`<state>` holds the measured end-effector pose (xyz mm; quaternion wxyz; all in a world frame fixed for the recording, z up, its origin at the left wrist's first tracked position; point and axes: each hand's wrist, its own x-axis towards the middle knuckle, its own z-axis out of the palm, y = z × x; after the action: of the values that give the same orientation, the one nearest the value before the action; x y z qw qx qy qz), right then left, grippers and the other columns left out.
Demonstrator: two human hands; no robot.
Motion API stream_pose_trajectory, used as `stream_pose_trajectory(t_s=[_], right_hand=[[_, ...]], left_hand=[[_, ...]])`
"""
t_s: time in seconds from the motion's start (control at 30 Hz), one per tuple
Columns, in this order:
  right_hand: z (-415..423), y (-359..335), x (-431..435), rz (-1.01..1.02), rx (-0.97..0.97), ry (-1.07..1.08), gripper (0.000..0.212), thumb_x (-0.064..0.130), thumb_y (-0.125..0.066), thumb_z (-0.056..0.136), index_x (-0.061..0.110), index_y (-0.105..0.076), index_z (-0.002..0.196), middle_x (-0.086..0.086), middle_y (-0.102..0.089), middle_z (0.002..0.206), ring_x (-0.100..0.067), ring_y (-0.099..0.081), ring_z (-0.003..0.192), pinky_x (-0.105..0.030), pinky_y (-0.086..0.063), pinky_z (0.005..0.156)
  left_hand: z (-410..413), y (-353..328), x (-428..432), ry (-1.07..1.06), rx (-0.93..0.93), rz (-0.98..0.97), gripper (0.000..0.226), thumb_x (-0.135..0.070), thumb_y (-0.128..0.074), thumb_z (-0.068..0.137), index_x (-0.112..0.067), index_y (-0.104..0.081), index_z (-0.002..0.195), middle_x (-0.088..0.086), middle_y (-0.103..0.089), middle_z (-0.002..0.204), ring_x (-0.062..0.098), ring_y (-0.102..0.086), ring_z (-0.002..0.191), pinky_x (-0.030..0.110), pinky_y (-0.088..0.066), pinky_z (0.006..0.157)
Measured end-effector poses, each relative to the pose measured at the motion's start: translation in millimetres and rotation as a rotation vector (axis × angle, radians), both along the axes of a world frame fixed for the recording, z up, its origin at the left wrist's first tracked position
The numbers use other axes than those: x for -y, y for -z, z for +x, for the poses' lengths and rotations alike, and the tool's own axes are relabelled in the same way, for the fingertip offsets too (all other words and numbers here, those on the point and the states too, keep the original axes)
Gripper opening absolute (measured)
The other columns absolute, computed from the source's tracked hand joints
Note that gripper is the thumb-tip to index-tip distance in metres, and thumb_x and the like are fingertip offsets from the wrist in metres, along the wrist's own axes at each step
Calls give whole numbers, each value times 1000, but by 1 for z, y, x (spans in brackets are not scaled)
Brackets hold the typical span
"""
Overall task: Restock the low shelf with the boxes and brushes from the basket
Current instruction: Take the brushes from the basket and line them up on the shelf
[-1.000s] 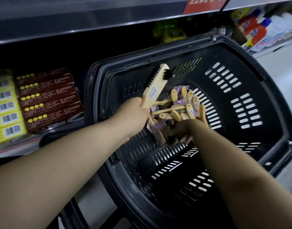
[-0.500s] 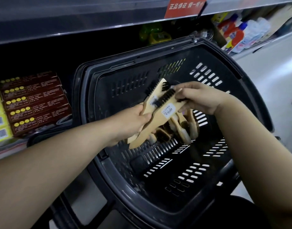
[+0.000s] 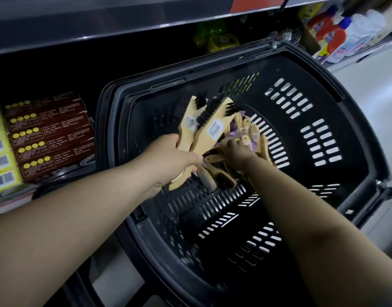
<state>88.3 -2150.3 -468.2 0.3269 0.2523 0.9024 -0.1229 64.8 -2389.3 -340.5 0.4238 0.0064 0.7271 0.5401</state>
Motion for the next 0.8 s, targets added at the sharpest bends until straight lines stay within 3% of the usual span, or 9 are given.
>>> stream_pose_trajectory(t_s=[0.17,0.27,0.37,0.5,0.6,0.7,0.8], right_hand=[[-2,17,1,186,-115,-129,44,25,-43,96,19,-36,140,-10,-41,143,-28,-49,121,-42,-43,97],[-12,10,-1,126,-120,-96,33,36,-41,96,22,-51,125,-8,-56,124,-21,-57,102,-33,-46,81],[-17,-9,-7,71,-100,-115,37,35,-46,95,17,-48,128,-10,-58,118,-24,-56,103,-36,-42,87],[-9,-65,-13,-39,-389,-7,42,17,-46,94,16,-40,136,-15,-59,119,-31,-58,103,-34,-43,85],[5,-112,-10,-236,-590,263,27,10,-48,91,19,-58,115,-11,-65,105,-26,-67,86,-38,-55,80],[30,-150,6,-550,-763,701,12,4,-48,88,11,-58,86,-14,-66,82,-17,-67,58,-27,-56,55],[60,-169,27,-993,-738,1049,11,-3,-45,89,4,-52,92,-19,-69,82,-21,-71,63,-25,-57,56]], left_hand=[[0,0,3,-22,77,31,16,-11,-67,79,-17,-63,94,6,-72,85,17,-67,76,44,-56,84],[-2,-1,3,-76,170,84,12,-6,-60,86,-17,-61,92,6,-71,86,14,-65,70,35,-57,74],[-2,-4,2,-143,271,149,12,-3,-55,91,-13,-61,89,4,-70,74,13,-63,63,28,-58,63],[2,-7,0,-166,307,169,8,-3,-56,91,-8,-62,93,5,-72,74,13,-67,66,26,-59,64],[9,-9,-4,-222,322,191,6,-6,-56,91,-8,-61,93,7,-72,79,14,-67,68,29,-58,69],[18,-12,-9,-331,376,260,9,-9,-51,94,-7,-60,93,10,-67,82,17,-62,69,33,-58,70],[26,-14,-13,-395,401,349,11,-10,-49,96,-10,-59,97,10,-69,84,17,-64,69,34,-58,71]])
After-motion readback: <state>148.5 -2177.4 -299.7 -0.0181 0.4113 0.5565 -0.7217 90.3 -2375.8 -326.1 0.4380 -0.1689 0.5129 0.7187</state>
